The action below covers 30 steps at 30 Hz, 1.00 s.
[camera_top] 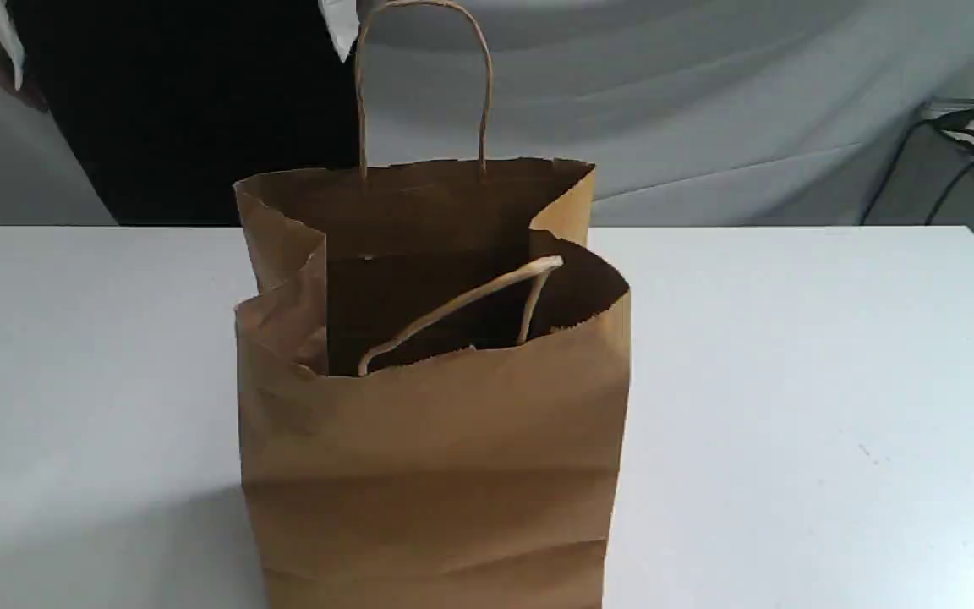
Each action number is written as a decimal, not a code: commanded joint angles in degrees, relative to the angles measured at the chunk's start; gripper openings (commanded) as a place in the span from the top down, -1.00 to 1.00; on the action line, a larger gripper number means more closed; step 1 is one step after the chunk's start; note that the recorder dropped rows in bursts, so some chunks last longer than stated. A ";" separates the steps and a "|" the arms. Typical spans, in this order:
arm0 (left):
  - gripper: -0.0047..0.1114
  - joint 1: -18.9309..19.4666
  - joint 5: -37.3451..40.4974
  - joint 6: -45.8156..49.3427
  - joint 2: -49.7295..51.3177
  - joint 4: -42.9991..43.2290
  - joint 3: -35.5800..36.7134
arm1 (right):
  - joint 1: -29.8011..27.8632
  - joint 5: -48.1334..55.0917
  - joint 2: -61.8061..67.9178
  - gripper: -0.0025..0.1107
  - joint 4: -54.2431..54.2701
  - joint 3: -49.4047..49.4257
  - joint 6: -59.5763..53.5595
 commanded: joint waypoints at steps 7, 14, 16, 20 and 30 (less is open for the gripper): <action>0.92 0.05 -14.20 -0.86 0.03 -8.60 1.52 | -0.35 0.03 -0.37 0.96 0.30 0.22 0.12; 0.92 0.05 -47.78 -0.97 -2.07 -24.57 15.68 | -0.35 0.03 -0.37 0.96 0.30 0.22 0.12; 0.92 0.05 -51.29 -0.97 -3.59 -25.40 19.66 | -0.35 0.03 -0.37 0.96 0.30 0.22 0.12; 0.92 0.05 -55.46 0.70 -8.05 -22.43 26.10 | -0.35 0.03 -0.37 0.96 0.30 0.22 -0.03; 0.92 0.05 -60.75 1.05 -10.17 -4.64 29.24 | -0.35 0.03 -0.37 0.96 0.30 0.22 -0.03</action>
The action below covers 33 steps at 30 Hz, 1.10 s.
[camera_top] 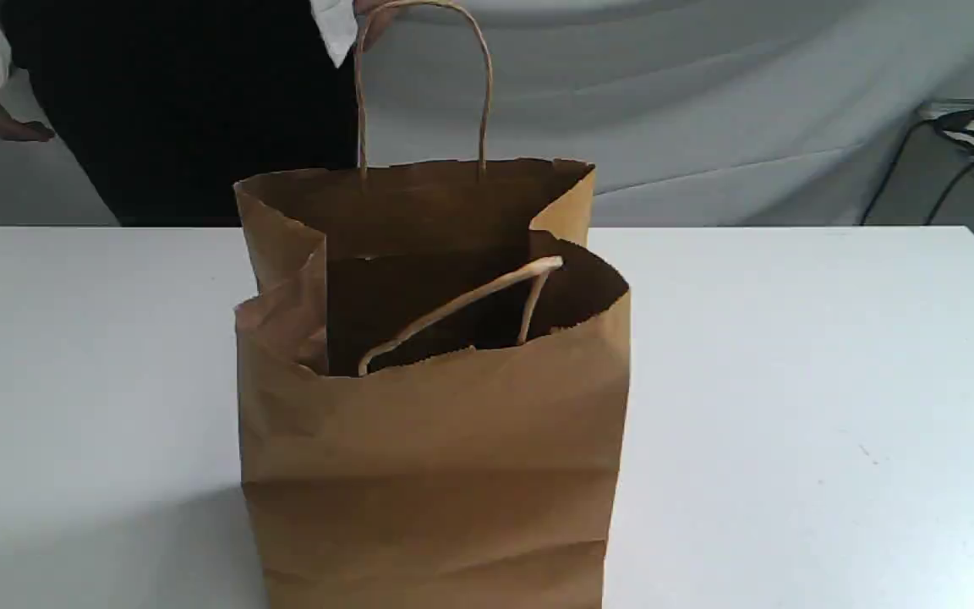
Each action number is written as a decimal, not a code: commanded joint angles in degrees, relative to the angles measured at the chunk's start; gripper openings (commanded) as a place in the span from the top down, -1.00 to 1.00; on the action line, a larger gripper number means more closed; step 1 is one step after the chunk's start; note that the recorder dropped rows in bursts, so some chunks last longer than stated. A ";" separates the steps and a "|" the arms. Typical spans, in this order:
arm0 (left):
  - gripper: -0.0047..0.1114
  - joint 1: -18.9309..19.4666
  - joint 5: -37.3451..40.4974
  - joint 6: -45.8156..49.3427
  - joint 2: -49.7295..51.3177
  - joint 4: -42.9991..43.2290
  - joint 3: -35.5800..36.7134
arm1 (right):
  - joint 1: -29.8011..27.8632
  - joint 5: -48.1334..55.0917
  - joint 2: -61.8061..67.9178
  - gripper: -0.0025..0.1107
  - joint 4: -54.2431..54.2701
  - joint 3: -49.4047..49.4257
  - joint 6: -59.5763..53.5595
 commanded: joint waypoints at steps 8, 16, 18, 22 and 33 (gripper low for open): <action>0.92 0.05 2.43 -5.89 -0.27 13.33 2.46 | -0.35 0.03 -0.37 0.96 0.30 0.22 0.27; 0.92 0.05 2.34 -45.61 -0.27 50.83 8.83 | -0.35 0.03 -0.37 0.96 0.30 0.22 0.27; 0.92 0.05 2.34 -49.62 -0.27 53.19 8.83 | -0.35 0.03 -0.37 0.96 0.30 0.22 0.27; 0.92 0.05 6.20 -50.73 -0.27 58.06 8.83 | -0.35 0.03 -0.37 0.96 0.30 0.22 0.27; 0.92 0.05 10.49 -50.54 -0.27 58.19 8.83 | -0.35 0.03 -0.37 0.96 0.30 0.22 0.13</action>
